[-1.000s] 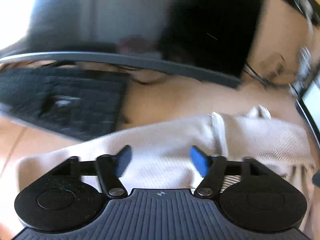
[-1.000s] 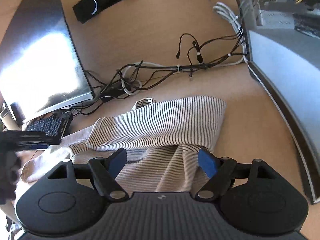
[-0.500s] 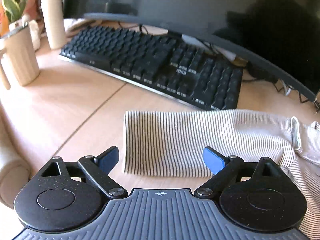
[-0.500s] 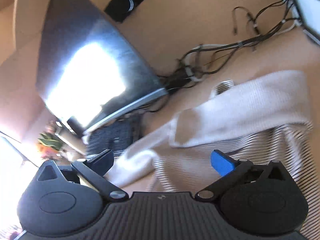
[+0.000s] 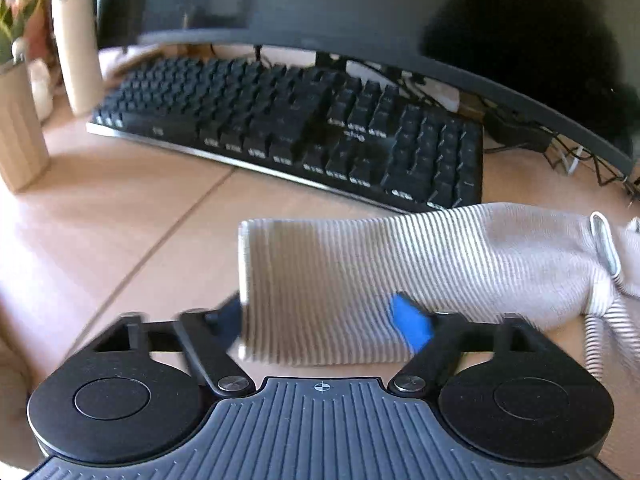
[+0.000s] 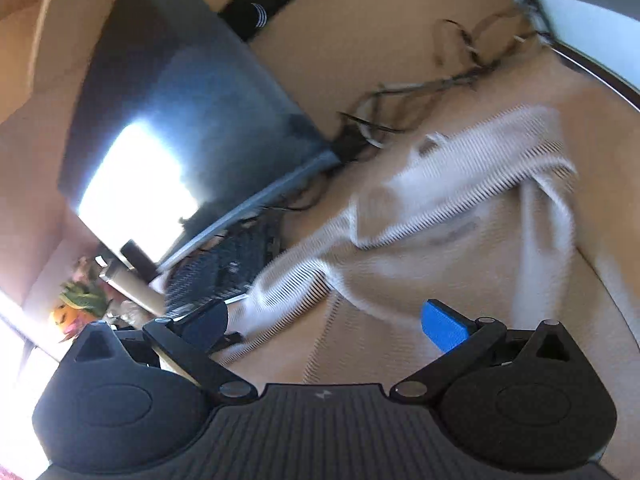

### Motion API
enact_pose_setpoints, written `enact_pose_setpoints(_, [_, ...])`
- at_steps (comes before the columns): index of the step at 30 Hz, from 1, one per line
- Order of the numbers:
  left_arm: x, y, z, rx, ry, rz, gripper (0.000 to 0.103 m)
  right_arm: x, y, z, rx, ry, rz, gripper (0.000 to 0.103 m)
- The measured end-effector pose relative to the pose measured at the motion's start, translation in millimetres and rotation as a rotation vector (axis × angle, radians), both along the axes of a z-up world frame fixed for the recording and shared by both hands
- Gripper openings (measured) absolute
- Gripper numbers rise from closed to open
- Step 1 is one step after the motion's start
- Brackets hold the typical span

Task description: Fold clothes

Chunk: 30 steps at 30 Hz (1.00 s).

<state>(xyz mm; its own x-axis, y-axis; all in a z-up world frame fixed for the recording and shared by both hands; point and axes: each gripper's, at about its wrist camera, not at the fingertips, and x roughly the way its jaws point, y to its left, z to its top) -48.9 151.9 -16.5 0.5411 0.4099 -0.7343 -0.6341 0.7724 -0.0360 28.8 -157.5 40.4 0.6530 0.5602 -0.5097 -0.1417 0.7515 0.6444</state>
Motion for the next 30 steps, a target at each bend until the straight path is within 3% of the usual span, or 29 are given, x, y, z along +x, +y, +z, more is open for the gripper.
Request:
enact_pose_setpoints(4, [-6.3, 8.8, 3.5, -0.011, -0.029, 0.030, 0.030, -12.9, -3.9, 4.1, -0.020, -0.022, -0.005, 0.103])
enact_pose_setpoints(6, [-10.2, 9.0, 8.3, 0.015, -0.037, 0.029, 0.008, -12.3, -7.0, 6.3, -0.005, -0.034, -0.010, 0.103])
enact_pose_setpoints(16, [-13.1, -11.3, 54.0, 0.150, -0.094, 0.056, 0.006, -5.8, -25.4, 22.7, 0.019, -0.136, 0.088, 0.103])
enact_pose_setpoints(26, [15.7, -60.9, 115.2, 0.286, -0.093, 0.009, 0.006, 0.1, -61.1, 6.0, 0.123, -0.106, 0.106, 0.103])
enact_pose_setpoints(30, [33.7, -91.4, 140.6, 0.393, -0.087, -0.039, 0.003, 0.1, -72.9, 1.7, 0.155, -0.116, 0.127, 0.103])
